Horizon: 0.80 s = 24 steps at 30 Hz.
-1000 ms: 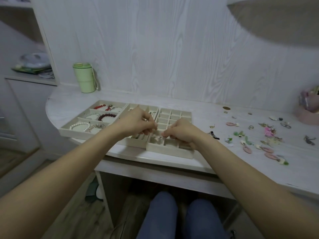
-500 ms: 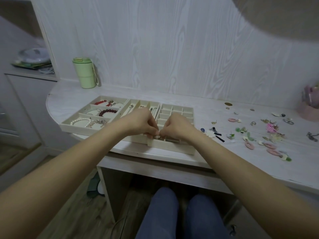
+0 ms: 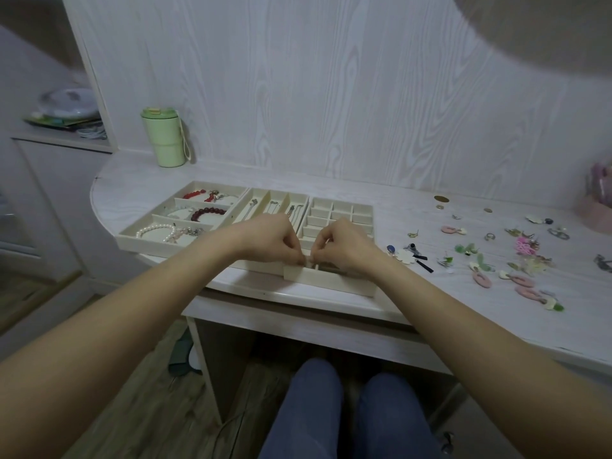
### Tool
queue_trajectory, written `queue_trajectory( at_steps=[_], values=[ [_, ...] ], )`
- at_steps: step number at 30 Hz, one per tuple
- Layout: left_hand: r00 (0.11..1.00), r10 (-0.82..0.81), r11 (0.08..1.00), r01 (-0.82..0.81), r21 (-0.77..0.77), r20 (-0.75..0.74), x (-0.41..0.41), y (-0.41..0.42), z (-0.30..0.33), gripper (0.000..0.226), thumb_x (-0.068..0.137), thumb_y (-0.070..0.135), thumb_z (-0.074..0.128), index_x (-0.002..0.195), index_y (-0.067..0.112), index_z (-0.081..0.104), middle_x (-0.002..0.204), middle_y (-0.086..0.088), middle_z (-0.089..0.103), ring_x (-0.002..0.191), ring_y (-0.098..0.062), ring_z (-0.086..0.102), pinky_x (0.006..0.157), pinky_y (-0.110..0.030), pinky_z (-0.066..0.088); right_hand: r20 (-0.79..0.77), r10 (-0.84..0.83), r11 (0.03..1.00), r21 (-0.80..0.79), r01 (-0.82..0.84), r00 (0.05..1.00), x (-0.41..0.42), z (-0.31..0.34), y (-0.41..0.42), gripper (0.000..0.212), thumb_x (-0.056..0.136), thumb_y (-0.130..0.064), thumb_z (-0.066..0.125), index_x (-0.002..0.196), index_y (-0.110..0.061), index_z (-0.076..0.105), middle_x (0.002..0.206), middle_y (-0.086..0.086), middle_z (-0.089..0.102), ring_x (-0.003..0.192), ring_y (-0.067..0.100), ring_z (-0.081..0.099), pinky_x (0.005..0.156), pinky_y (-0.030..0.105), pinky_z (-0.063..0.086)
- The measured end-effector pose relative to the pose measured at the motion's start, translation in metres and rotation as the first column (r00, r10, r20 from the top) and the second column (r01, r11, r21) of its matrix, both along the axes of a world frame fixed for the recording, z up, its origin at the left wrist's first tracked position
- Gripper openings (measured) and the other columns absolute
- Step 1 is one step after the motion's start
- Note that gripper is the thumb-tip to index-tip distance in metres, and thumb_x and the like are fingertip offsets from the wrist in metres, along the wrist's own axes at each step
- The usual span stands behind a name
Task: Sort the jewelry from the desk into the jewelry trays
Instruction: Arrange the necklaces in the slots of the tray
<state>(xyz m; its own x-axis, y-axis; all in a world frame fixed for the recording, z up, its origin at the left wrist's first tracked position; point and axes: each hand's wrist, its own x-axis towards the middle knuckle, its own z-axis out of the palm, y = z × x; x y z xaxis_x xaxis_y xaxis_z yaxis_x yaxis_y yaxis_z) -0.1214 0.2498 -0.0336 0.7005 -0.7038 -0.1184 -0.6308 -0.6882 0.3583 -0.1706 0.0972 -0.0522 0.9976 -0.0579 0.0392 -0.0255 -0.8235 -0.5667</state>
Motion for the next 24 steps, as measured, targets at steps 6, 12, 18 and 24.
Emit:
queue_trajectory(
  at_steps=[6, 12, 18, 24],
  values=[
    [0.999, -0.020, 0.988, 0.014, 0.154, 0.032, -0.008, -0.002, 0.006, 0.027, 0.094, 0.023, 0.052, 0.114, 0.019, 0.069, 0.112, 0.005, 0.067, 0.105, -0.014, 0.056, 0.095, -0.028, 0.043, -0.001, 0.073, 0.997, -0.030, -0.073, 0.997, -0.005, 0.013, -0.007, 0.012, 0.087, -0.014, 0.064, 0.086, -0.011, 0.076, 0.057, -0.015, 0.049, 0.054, 0.002, 0.042, 0.049, 0.013, 0.028],
    [0.996, -0.016, 0.992, 0.005, 0.125, 0.083, -0.011, -0.003, 0.010, 0.058, 0.080, -0.009, 0.037, 0.110, 0.025, 0.072, 0.103, -0.002, 0.057, 0.100, -0.015, 0.049, 0.082, -0.017, 0.034, -0.053, 0.135, 0.977, -0.157, -0.142, 0.989, -0.008, 0.024, -0.005, 0.020, 0.088, -0.011, 0.058, 0.087, -0.016, 0.077, 0.043, -0.019, 0.048, 0.049, -0.005, 0.048, 0.045, 0.009, 0.032],
    [0.977, -0.081, 0.956, 0.020, 0.293, 0.197, -0.017, -0.004, 0.012, 0.040, 0.094, 0.012, 0.041, 0.121, 0.031, 0.063, 0.120, -0.002, 0.044, 0.122, -0.021, 0.033, 0.094, -0.026, 0.029, -0.060, 0.191, 0.895, -0.398, -0.199, 0.980, -0.008, 0.025, 0.004, 0.024, 0.086, -0.011, 0.057, 0.083, -0.026, 0.076, 0.068, -0.018, 0.050, 0.082, 0.011, 0.056, 0.068, 0.026, 0.043],
    [0.972, -0.079, 0.959, 0.014, 0.282, 0.221, -0.017, 0.000, 0.011, 0.043, 0.091, 0.008, 0.040, 0.120, 0.030, 0.064, 0.119, -0.001, 0.045, 0.122, -0.020, 0.034, 0.091, -0.024, 0.029, -0.079, 0.253, 0.737, -0.630, -0.245, 0.964, -0.011, 0.032, 0.011, 0.029, 0.091, -0.012, 0.051, 0.090, -0.032, 0.073, 0.085, -0.005, 0.062, 0.088, 0.017, 0.061, 0.059, 0.026, 0.040]
  ],
)
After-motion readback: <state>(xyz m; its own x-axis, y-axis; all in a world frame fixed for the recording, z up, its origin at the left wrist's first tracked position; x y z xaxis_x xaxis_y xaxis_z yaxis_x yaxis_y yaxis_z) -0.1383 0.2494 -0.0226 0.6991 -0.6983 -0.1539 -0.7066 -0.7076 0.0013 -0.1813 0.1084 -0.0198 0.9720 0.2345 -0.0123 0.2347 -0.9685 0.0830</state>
